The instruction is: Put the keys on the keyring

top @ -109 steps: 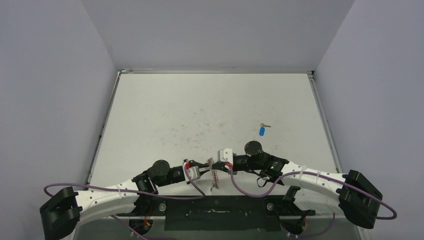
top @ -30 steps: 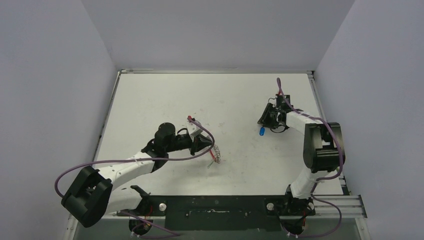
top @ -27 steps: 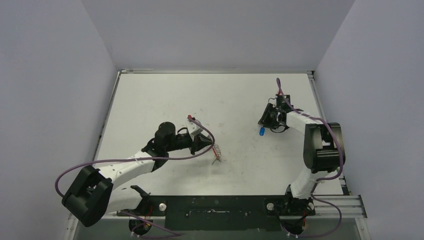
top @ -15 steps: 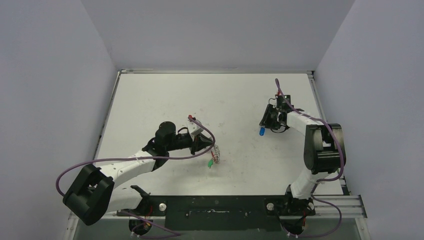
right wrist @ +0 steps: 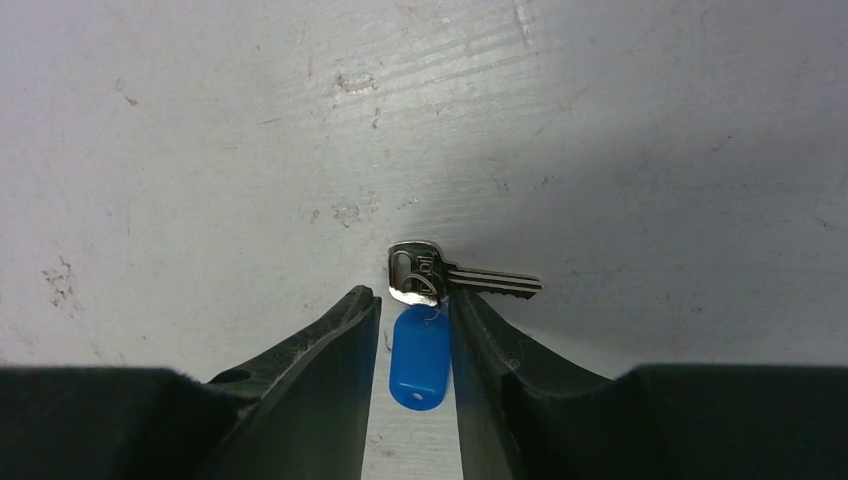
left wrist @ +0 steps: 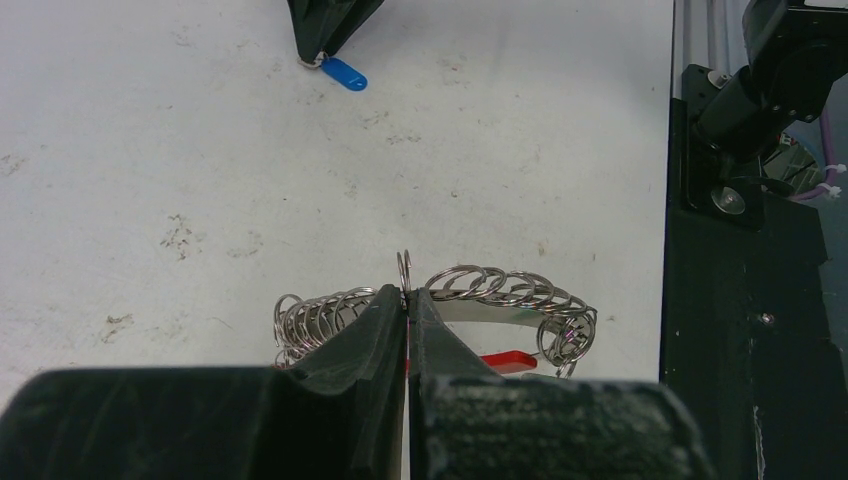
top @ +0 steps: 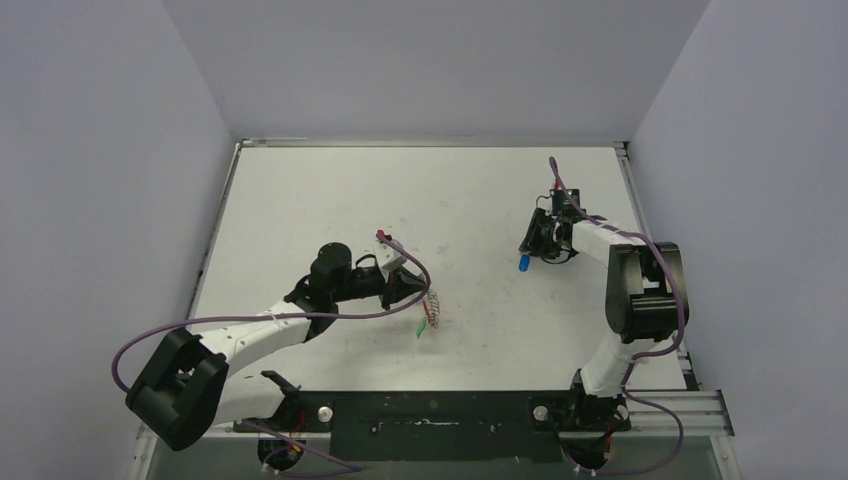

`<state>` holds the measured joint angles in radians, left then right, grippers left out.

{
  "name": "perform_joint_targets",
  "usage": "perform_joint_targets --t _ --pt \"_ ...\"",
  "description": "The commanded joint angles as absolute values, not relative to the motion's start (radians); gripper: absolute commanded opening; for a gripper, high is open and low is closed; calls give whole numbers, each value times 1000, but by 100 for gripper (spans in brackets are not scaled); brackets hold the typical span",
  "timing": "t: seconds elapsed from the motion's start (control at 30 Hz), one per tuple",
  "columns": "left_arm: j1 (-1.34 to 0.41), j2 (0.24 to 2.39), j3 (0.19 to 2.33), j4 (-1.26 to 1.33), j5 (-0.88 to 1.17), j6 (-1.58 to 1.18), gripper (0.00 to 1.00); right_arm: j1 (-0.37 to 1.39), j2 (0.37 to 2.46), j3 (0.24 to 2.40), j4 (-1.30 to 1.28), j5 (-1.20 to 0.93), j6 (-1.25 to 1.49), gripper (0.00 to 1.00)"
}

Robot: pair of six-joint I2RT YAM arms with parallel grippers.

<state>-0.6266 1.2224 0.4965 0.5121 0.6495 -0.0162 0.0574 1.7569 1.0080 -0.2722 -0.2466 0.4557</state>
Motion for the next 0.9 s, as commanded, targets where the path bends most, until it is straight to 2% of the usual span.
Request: perform_joint_targets --t 0.0,0.1,0.33,0.67,0.87 --pt "-621 1219 552 568 672 -15 0 50 1780 1051 -277 -223 438 33" --pt "-621 1223 554 569 674 -16 0 51 1794 1053 -280 -225 433 29" --pt "-620 1221 555 566 673 -16 0 51 1792 1042 -263 -261 430 0" --pt "-620 1184 515 562 652 -5 0 73 1654 1071 -345 -314 331 0" --pt "-619 1157 476 561 617 -5 0 178 1542 1081 -413 -330 261 0"
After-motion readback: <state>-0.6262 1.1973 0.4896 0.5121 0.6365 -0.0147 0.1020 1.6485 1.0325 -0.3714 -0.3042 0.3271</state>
